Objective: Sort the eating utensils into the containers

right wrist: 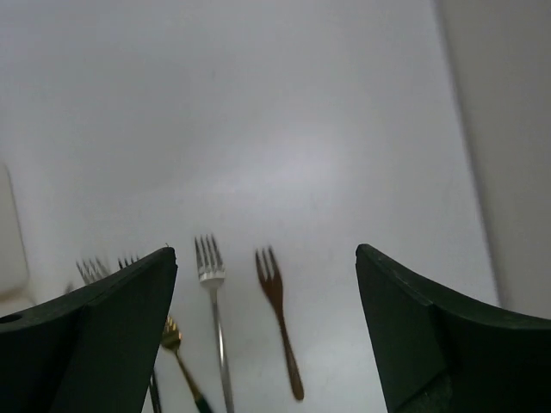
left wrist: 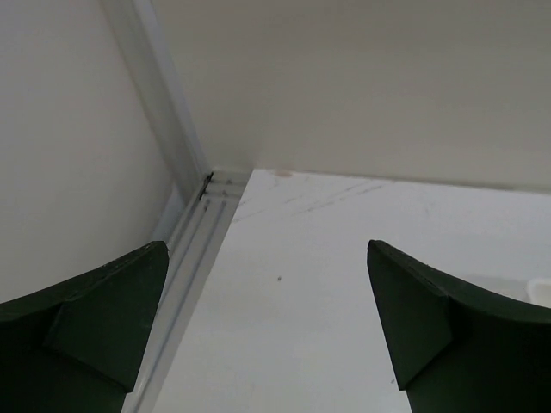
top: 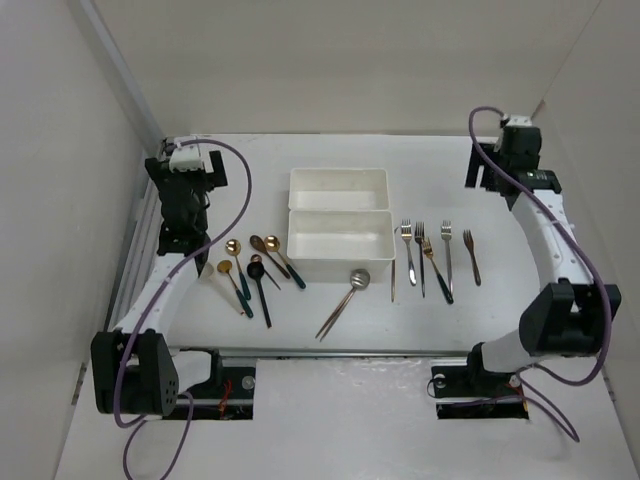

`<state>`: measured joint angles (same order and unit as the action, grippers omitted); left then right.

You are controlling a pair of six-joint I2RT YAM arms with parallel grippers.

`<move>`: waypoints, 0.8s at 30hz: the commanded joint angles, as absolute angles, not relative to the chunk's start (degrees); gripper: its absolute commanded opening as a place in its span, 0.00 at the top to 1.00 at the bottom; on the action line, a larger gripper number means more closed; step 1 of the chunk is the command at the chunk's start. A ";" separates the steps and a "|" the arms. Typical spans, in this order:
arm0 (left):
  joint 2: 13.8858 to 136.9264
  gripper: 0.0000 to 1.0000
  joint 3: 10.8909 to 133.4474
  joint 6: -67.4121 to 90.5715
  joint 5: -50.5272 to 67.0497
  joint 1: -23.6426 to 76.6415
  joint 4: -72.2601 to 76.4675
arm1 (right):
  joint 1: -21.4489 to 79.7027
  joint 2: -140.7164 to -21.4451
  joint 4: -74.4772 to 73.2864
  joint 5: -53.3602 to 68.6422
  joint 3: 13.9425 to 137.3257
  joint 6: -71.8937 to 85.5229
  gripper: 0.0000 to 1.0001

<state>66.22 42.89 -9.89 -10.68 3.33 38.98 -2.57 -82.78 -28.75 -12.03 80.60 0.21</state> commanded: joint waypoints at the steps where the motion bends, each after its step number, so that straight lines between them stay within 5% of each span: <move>1: 68.55 0.00 45.79 -5.55 -16.35 2.03 22.33 | -3.41 -86.83 -48.25 -4.93 75.43 4.57 0.11; 12: 69.08 0.00 48.69 1.76 -12.74 2.02 12.49 | -7.56 -96.50 -50.01 -8.17 71.89 5.10 0.20; 19: 69.08 0.00 47.64 2.81 -13.27 2.02 11.95 | -8.79 -104.32 -47.99 -6.25 73.73 1.85 0.41; 24: 69.08 0.00 47.64 2.81 -13.27 1.49 11.95 | -8.79 -107.13 -46.32 -6.32 74.27 1.85 0.47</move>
<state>69.71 46.00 2.00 -13.10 1.89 11.42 -8.60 -107.39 -48.53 -6.13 72.14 2.42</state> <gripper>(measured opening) 0.997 0.538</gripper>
